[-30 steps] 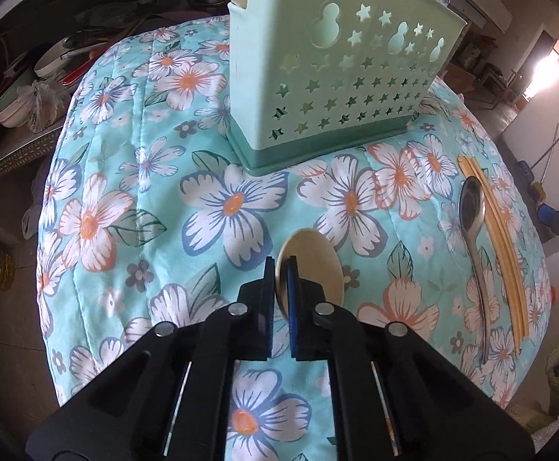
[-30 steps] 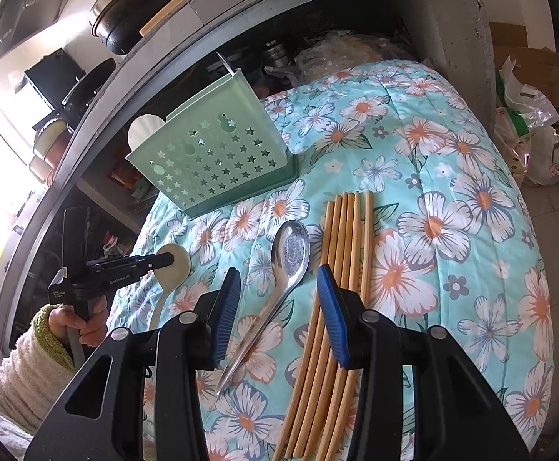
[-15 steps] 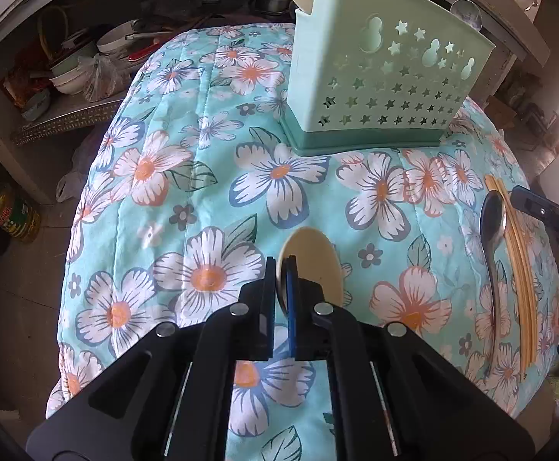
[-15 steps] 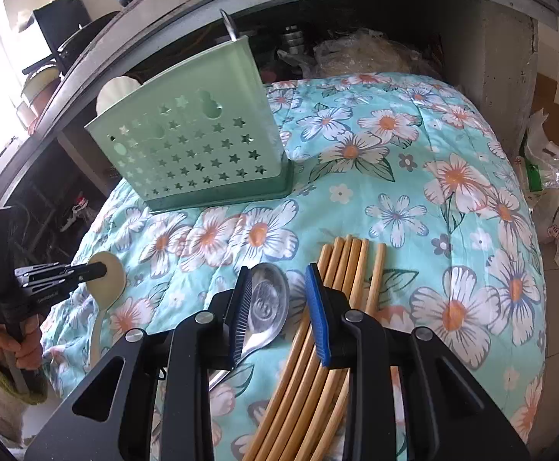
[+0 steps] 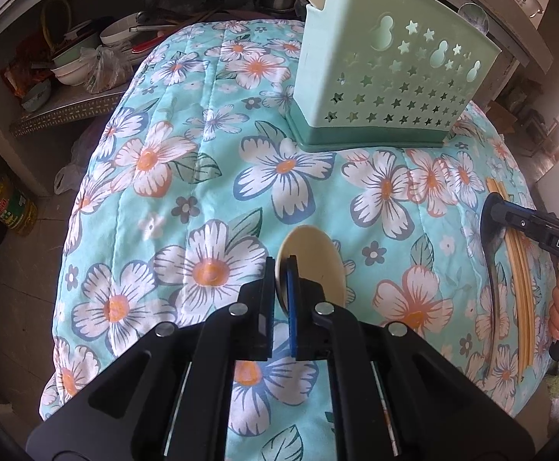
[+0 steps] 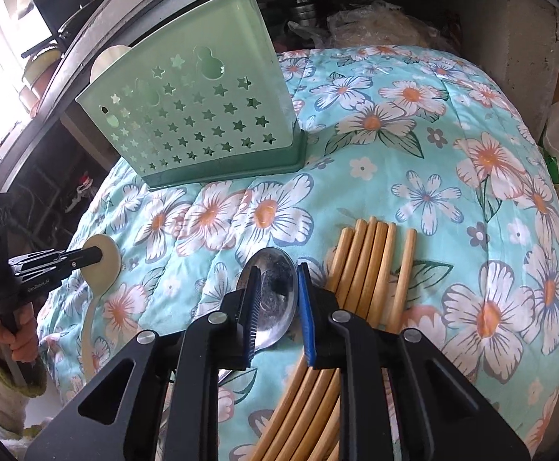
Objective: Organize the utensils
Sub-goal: 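Lift the white ladle with the left tool while the right tool grasps the second steel spoon, then lower the ladle into the green holder and open the left tool while the right carries the spoon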
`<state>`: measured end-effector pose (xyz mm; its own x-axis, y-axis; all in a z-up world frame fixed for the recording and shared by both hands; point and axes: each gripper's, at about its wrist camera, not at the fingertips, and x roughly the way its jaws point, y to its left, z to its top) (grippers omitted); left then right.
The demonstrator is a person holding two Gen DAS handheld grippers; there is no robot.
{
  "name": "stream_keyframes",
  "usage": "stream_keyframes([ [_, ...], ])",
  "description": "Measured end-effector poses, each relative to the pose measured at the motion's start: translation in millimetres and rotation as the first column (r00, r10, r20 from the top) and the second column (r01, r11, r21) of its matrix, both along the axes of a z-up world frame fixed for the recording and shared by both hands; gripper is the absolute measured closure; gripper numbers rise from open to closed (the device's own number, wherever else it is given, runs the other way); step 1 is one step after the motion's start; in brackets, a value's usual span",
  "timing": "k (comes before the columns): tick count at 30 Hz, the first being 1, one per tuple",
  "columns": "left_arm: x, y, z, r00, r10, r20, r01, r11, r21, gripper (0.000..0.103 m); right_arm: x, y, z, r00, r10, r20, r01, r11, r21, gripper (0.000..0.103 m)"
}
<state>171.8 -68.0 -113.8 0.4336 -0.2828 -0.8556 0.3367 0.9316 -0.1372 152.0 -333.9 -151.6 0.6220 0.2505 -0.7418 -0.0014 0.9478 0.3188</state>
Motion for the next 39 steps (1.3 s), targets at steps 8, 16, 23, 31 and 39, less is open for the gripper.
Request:
stream_keyframes([
  [8,0.9,0.8,-1.2,1.000,0.007,0.000,-0.007,1.000,-0.006,0.098,-8.4,5.0,12.1,0.999,-0.012,0.045,0.013,1.000,-0.019,0.099],
  [16,-0.9,0.9,0.9,1.000,0.018,0.008,-0.018,1.000,-0.003,0.098,-39.7,15.5,55.1,0.986,-0.034,0.166,0.046,0.997,-0.068,0.100],
  [23,-6.3,11.7,34.8,0.995,0.053,0.080,-0.050,0.998,-0.038,0.099,-70.4,19.9,99.4,0.949,-0.070,0.306,0.105,0.990,-0.098,0.100],
  [31,-9.9,21.3,139.0,0.946,0.102,0.308,-0.061,0.988,-0.142,0.099,-93.8,16.6,124.1,0.918,-0.090,0.387,0.135,0.987,-0.090,0.100],
  [39,10.8,10.1,233.6,0.808,0.193,0.556,-0.096,0.975,-0.199,0.099,-103.8,12.1,123.6,0.913,-0.097,0.395,0.132,0.989,-0.063,0.100],
])
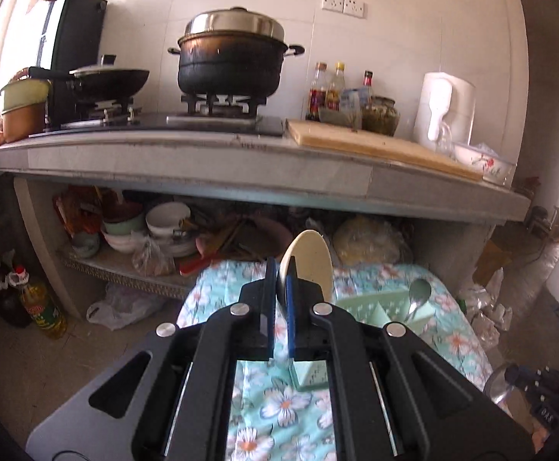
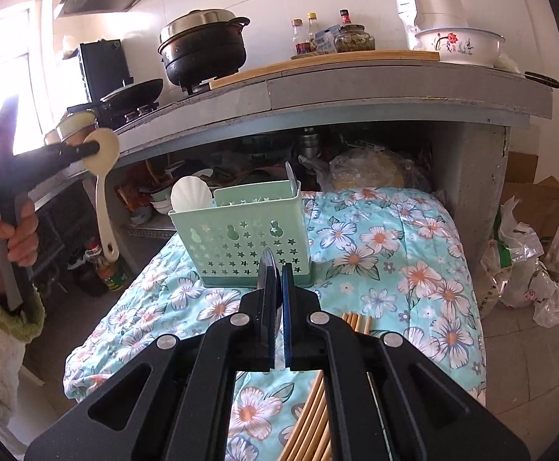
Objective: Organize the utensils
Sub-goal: 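Lower the ladle into the green holder and open the left tool while the right carries the spoon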
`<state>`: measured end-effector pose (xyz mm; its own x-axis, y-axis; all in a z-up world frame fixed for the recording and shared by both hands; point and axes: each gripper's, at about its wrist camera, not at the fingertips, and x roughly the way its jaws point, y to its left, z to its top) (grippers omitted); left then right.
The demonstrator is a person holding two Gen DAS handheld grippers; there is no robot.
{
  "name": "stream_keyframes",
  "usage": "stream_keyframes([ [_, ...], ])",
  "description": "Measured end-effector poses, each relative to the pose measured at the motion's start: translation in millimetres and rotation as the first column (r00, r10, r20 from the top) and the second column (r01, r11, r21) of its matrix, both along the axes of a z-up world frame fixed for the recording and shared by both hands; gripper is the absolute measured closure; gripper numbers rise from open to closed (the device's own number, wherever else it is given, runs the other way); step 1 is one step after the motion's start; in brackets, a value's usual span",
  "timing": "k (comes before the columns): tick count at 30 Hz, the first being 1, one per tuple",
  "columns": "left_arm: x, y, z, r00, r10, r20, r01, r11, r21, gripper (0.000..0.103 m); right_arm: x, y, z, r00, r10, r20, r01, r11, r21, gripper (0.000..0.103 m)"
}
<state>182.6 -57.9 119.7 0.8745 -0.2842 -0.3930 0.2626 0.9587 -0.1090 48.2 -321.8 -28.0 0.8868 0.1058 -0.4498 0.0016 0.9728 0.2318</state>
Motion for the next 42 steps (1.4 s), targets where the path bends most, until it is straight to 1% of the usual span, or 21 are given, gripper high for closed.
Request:
stream_keyframes([
  [4,20.0,-13.1,21.1,0.994,0.045,0.102,-0.046,0.999,0.004,0.099,-2.0,-1.8,-2.5,1.000,0.002,-0.001,-0.002,1.000,0.017,0.100],
  [8,40.3,-31.9,23.2,0.988,0.057,0.146,-0.061,0.998,0.023,0.099,-2.1,-3.1,-5.3,1.000,0.002,-0.008,-0.002,1.000,0.024,0.100],
  [10,49.9,-38.7,17.6,0.987,0.062,0.150,-0.069,0.997,0.036,0.099,-2.4,-3.6,-6.3,1.000,0.002,-0.011,-0.001,1.000,0.029,0.100],
  [13,59.9,-44.4,10.6,0.991,0.053,0.126,-0.057,0.998,0.025,0.099,-4.0,-5.4,-7.4,1.000,0.001,-0.012,-0.001,0.999,0.036,0.100],
  [16,64.0,-55.1,1.4,0.986,0.062,0.156,-0.073,0.995,0.062,0.099,-4.7,-7.3,-8.3,1.000,0.001,-0.013,0.000,0.999,0.047,0.100],
  [21,73.6,-67.4,-20.3,0.983,0.078,0.167,-0.100,0.987,0.126,0.099,-5.8,-6.9,-10.3,1.000,0.006,-0.021,-0.005,0.999,0.046,0.100],
  [25,82.0,-72.1,-33.6,0.980,0.096,0.172,-0.123,0.980,0.154,0.099,-6.8,-6.5,-12.0,1.000,0.010,-0.028,-0.009,0.999,0.046,0.100],
  [28,87.0,-78.7,-44.4,0.980,0.095,0.175,-0.129,0.973,0.190,0.099,-8.2,-5.4,-11.6,0.999,0.014,-0.030,-0.013,0.999,0.045,0.100],
  [31,90.9,-81.7,-55.4,0.987,0.077,0.141,-0.106,0.973,0.206,0.099,-8.6,-4.9,-11.4,0.999,0.013,-0.031,-0.012,0.999,0.045,0.100],
  [34,93.1,-79.9,-63.8,0.997,0.036,0.070,-0.049,0.982,0.183,0.099,-8.1,-4.6,-11.6,0.999,0.014,-0.036,-0.013,0.999,0.046,0.100],
  [37,91.4,-73.6,-69.9,1.000,-0.022,-0.005,0.022,0.992,0.127,0.093,-7.2,-4.6,-11.0,0.999,0.014,-0.040,-0.012,0.999,0.043,0.100],
  [38,90.3,-70.8,-71.7,0.999,-0.036,-0.025,0.038,0.994,0.106,0.088,-6.8,-4.4,-10.8,0.999,0.013,-0.040,-0.012,0.999,0.043,0.100],
  [39,88.9,-67.7,-73.6,0.998,-0.047,-0.042,0.051,0.995,0.085,0.084,-6.0,-4.1,-10.3,0.999,0.014,-0.041,-0.012,0.999,0.043,0.100],
  [42,81.5,-56.9,-78.6,0.995,-0.077,-0.071,0.078,0.997,0.021,0.079,-3.3,-3.4,-8.5,0.999,0.015,-0.042,-0.013,0.999,0.039,0.100],
])
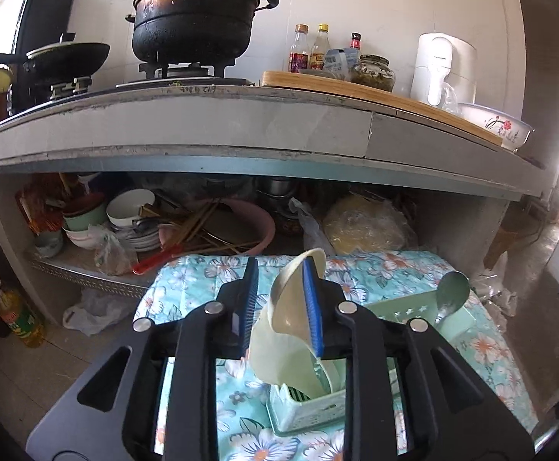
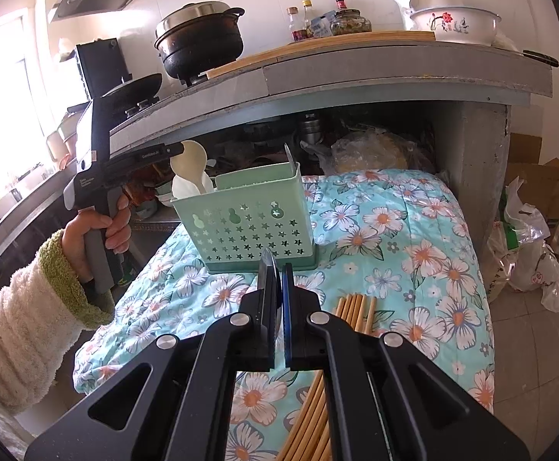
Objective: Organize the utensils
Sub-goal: 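Lower the ladle into the green holder and open the left tool while the right carries the spoon, then lower the steel spoon into the green holder and open the right tool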
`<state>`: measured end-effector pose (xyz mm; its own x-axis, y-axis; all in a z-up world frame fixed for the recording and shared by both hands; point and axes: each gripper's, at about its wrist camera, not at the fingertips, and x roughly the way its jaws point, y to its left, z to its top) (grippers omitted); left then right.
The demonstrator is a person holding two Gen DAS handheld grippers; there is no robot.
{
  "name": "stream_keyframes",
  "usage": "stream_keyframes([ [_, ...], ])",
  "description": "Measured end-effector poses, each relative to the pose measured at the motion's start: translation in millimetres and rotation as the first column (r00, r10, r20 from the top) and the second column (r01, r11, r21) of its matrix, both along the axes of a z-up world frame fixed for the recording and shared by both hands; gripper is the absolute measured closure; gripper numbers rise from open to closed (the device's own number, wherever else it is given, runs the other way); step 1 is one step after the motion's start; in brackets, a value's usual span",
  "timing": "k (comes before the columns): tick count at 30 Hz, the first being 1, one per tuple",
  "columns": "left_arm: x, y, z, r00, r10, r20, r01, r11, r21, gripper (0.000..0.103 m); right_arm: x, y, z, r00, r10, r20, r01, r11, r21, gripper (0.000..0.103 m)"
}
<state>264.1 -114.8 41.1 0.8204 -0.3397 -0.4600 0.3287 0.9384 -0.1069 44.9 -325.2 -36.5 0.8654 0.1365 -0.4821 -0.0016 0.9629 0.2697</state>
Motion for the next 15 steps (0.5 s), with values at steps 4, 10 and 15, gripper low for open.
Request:
stream_keyframes([
  [4,-16.2,16.2,-3.9,1.000,-0.020,-0.010,0.019,0.998,-0.055,0.073,4.1,1.1,7.0,1.000,0.002,0.010,-0.002,1.000,-0.017,0.100],
  [10,-49.5,45.9,-4.5,1.000,-0.028,-0.010,0.026,0.993,-0.116,0.065,16.5,-3.9,34.4,0.998,-0.021,0.063,0.024,0.999,-0.047,0.100],
  [15,-81.9,67.9,-18.3,1.000,-0.011,-0.027,0.008,0.994,-0.109,0.052,40.5,-15.2,80.7,0.982,-0.065,0.180,0.082,0.992,-0.092,0.100],
])
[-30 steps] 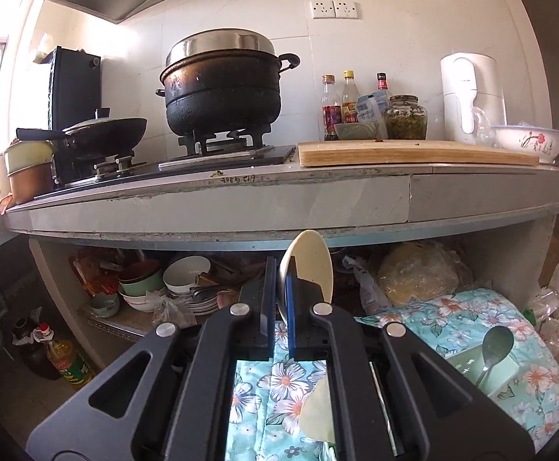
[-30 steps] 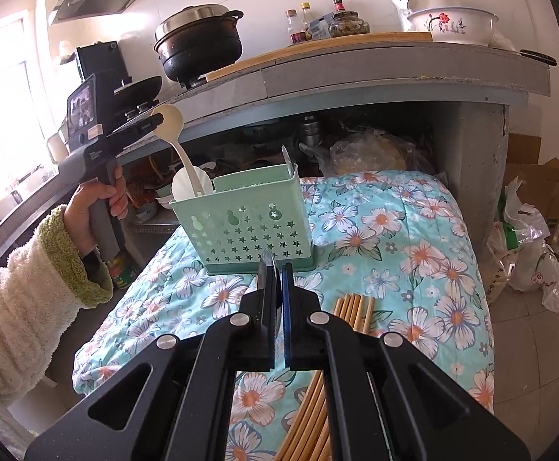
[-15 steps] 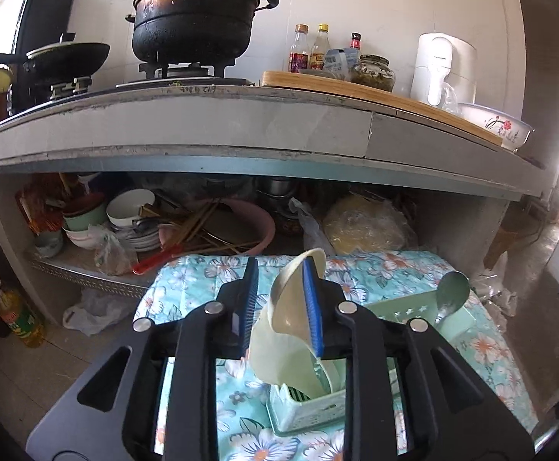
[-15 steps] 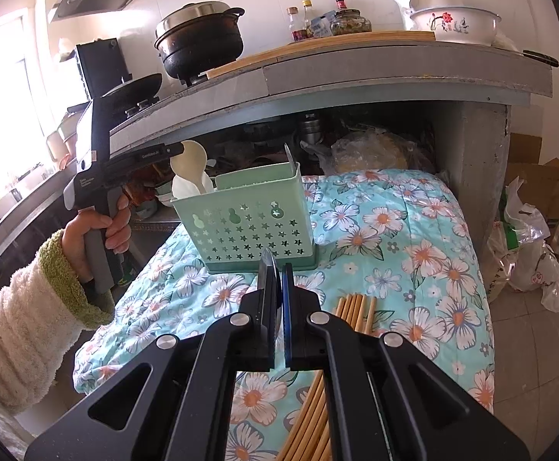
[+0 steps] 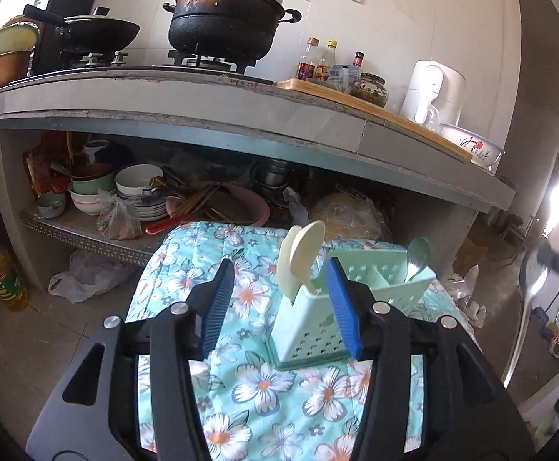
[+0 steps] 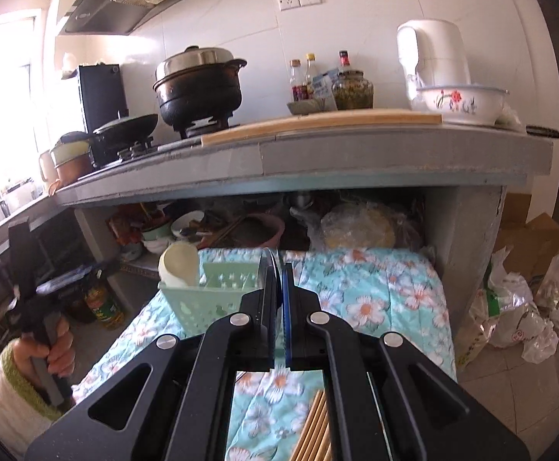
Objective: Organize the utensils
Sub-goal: 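Lower the steel spoon into the green holder and open the right tool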
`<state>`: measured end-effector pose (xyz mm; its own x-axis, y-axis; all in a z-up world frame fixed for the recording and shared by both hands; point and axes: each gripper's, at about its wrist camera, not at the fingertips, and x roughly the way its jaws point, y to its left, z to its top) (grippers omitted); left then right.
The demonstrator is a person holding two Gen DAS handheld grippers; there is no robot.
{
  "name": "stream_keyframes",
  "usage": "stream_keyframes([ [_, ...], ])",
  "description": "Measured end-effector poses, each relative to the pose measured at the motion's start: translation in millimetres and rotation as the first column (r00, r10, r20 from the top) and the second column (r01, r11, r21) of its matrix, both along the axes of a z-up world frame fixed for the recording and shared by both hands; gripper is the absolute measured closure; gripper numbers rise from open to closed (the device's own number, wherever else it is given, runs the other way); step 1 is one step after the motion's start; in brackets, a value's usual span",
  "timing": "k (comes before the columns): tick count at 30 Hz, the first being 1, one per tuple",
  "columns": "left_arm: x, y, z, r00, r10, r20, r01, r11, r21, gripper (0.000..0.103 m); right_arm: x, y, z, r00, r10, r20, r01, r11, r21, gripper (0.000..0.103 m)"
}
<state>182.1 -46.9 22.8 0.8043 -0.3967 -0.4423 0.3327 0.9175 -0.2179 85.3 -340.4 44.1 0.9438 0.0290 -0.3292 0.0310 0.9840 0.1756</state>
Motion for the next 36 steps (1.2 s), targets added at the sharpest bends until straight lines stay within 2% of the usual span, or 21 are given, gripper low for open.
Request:
stream_keyframes([
  [6,-37.5,21.4,-33.5,0.997,0.032,-0.077,-0.028,0.998,0.049,0.038,54.2,-7.8,38.8,0.993,-0.074,0.095,0.081,0.994,-0.078,0.100],
  [10,-58.0,36.6,-51.4,0.991,0.059,-0.121,-0.052,0.997,0.066,0.035,91.7,-4.1,45.7,0.988,-0.103,0.118,0.116,0.987,-0.108,0.100],
  [14,-70.1,51.3,-60.4,0.986,0.089,-0.143,-0.078,0.994,0.083,0.034,123.2,5.3,41.0,0.985,-0.118,0.123,0.137,0.979,-0.153,0.100],
  [20,-71.6,67.4,-58.5,0.982,0.131,-0.137,-0.120,0.989,0.085,0.034,155.8,30.0,5.2,0.985,-0.141,0.102,0.165,0.944,-0.284,0.100],
  [25,-67.6,68.0,-59.9,0.981,0.133,-0.143,-0.122,0.989,0.086,0.034,157.1,41.1,-23.6,0.992,-0.109,0.057,0.122,0.943,-0.309,0.100],
  [29,-64.2,62.9,-64.7,0.981,0.117,-0.155,-0.104,0.991,0.085,0.034,145.2,41.5,-34.0,0.998,-0.062,0.012,0.063,0.961,-0.269,0.096],
  [30,-63.4,61.5,-65.8,0.981,0.110,-0.157,-0.098,0.992,0.082,0.033,140.5,40.2,-35.3,0.999,-0.050,0.005,0.050,0.966,-0.253,0.092],
  [31,-62.5,60.3,-66.8,0.981,0.106,-0.161,-0.094,0.992,0.080,0.033,135.3,39.4,-36.0,0.999,-0.040,0.003,0.040,0.970,-0.238,0.082],
  [33,-60.5,57.6,-68.8,0.981,0.098,-0.167,-0.086,0.993,0.079,0.032,123.0,36.6,-34.8,1.000,-0.027,0.012,0.029,0.978,-0.207,0.069],
  [36,-58.7,53.9,-70.8,0.981,0.087,-0.174,-0.075,0.994,0.078,0.032,101.8,30.4,-28.7,0.999,-0.016,0.029,0.021,0.986,-0.165,0.066],
])
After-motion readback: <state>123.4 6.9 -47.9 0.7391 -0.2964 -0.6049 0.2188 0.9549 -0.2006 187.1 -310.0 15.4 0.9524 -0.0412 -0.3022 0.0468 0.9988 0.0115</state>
